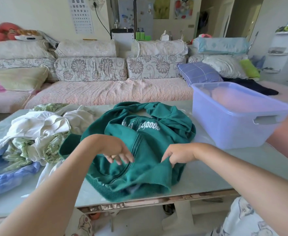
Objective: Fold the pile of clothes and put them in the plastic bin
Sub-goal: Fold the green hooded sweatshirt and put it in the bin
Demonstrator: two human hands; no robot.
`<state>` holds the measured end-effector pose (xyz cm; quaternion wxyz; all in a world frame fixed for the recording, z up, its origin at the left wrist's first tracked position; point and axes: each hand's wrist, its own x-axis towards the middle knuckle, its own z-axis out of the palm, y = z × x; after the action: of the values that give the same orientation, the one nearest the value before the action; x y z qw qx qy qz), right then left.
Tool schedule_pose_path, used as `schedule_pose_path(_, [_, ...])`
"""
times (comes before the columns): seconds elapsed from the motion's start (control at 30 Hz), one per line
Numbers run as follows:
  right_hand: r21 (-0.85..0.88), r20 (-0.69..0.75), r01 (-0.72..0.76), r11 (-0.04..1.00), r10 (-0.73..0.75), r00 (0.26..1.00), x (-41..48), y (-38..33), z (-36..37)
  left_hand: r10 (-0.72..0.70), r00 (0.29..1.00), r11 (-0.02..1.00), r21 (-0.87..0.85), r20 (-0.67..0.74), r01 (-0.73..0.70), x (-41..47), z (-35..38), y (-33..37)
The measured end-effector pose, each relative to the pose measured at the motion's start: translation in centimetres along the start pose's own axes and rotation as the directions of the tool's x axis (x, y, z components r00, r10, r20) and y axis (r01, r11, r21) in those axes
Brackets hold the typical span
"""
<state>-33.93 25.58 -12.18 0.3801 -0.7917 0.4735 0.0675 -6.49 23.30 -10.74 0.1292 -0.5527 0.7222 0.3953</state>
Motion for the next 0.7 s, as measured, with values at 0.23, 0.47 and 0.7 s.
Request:
schedule_pose_path(0.23, [0.118,-0.557,0.078,0.99,0.001,0.83,2.0,1.3,-2.7,0.246,0.751,0.962,0.063,-0.613,-0.264,4.8,-0.1,2.9])
schedule_pose_path(0.47, [-0.371,-0.629,-0.19,0.909,-0.095,0.771,7.5,6.5,-5.9,0.339,0.696,0.936,0.299,-0.632,-0.184,11.5,-2.5,5.3])
schedule_pose_path(0.7, [-0.519,-0.586,-0.323,0.791,-0.054,0.809,12.5,8.8,-9.6,0.18,0.77,0.967,0.252,-0.612,-0.026,18.6,-8.2,6.8])
